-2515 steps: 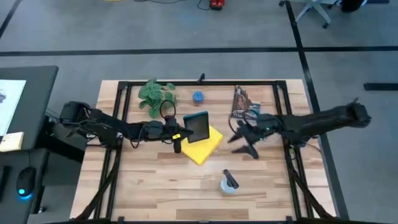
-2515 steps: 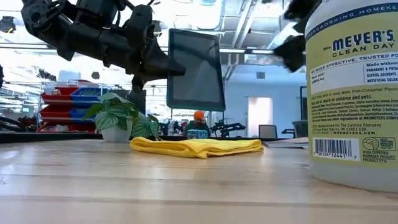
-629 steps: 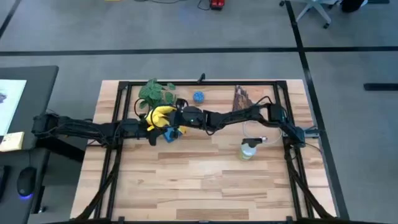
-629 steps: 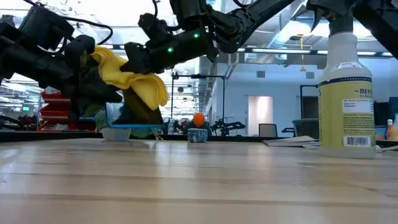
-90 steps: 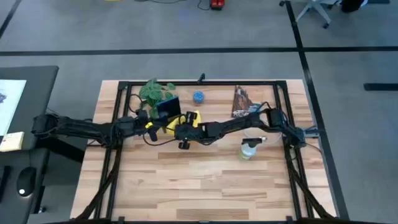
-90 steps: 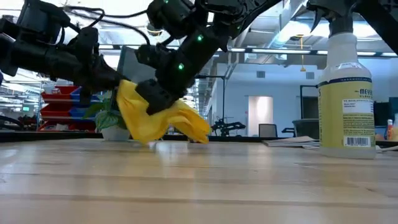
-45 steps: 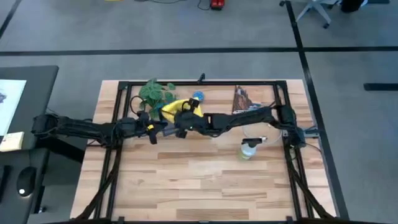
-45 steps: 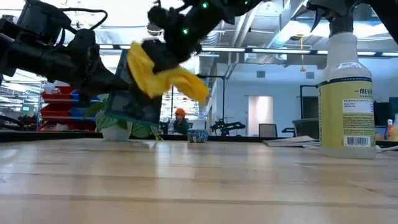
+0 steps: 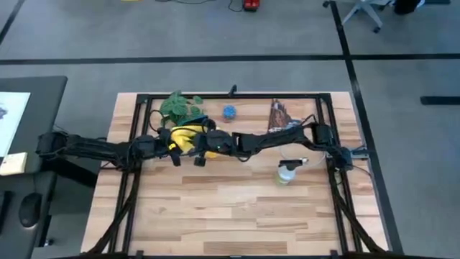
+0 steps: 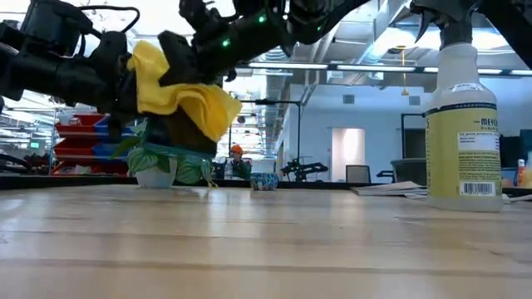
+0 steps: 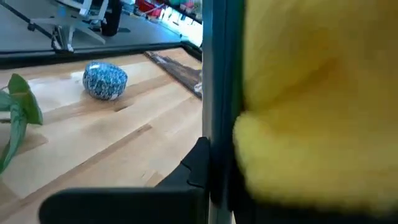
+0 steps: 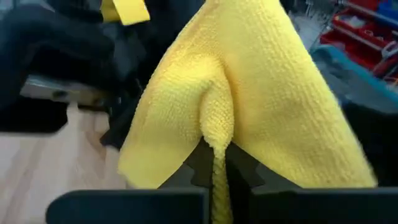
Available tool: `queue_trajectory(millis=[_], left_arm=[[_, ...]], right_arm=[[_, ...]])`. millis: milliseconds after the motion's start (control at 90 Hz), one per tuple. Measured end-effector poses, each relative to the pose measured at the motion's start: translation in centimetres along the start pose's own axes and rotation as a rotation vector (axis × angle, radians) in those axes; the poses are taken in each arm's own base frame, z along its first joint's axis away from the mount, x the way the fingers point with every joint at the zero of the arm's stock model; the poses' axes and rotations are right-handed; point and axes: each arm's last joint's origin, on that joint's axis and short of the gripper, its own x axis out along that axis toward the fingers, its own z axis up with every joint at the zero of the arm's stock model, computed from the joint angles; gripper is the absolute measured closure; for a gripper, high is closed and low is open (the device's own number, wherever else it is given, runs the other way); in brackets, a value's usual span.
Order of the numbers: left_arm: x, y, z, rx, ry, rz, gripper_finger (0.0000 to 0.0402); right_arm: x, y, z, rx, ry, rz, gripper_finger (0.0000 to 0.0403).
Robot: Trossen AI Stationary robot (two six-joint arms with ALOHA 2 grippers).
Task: Apply microfiber cloth
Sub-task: Wipe the front and back of the blue tablet using the yellow microfiber cloth
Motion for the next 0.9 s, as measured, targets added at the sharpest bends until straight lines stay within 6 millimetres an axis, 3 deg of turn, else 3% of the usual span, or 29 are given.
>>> queue_trajectory(millis=[356,900], left_arm=[[-0.1,-0.1,-0.3,0.018,0.012,0.015,0.0391],[-0.1,0.2,-0.7,0.047,0.052,0.044,0.0391]], right_arm=[[0.5,-2.1,-1.3,0.06,0.113,0.04,0.0401],[-0.5,-2.1,-5.3,0.008,0.506,-0.005,0.0401]])
